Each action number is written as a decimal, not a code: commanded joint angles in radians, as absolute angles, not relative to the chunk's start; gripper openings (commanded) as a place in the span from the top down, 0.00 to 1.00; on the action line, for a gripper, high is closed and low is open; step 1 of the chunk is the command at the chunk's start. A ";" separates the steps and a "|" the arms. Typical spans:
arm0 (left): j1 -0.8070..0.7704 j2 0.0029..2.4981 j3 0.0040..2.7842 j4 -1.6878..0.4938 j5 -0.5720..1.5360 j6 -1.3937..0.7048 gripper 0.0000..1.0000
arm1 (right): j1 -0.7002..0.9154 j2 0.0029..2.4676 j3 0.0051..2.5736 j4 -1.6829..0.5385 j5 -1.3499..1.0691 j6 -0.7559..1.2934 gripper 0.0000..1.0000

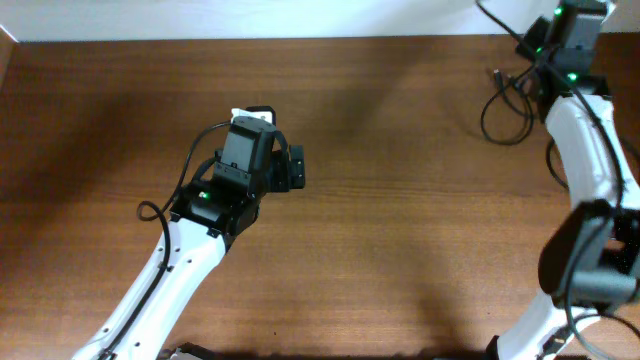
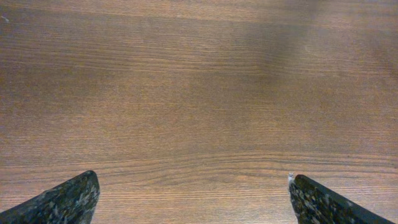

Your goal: Untangle cables

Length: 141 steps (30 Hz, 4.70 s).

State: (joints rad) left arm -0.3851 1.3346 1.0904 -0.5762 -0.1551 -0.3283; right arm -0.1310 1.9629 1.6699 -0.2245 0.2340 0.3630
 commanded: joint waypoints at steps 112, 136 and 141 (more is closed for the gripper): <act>-0.384 1.096 1.093 -0.578 -0.165 -0.320 0.01 | 0.216 1.478 1.377 -1.353 -0.209 0.138 0.01; -0.297 0.548 0.764 -0.728 -0.134 -0.373 0.01 | 0.216 1.478 1.377 -1.353 -0.209 0.138 0.01; -0.203 0.246 0.323 -0.189 -0.122 -0.372 0.01 | 0.216 1.478 1.377 -1.353 -0.209 0.138 0.01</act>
State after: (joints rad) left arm -0.2470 0.3416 0.4389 -0.3248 -0.1276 -0.3637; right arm 0.2111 1.4769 1.3815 -1.3533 -0.2077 0.1463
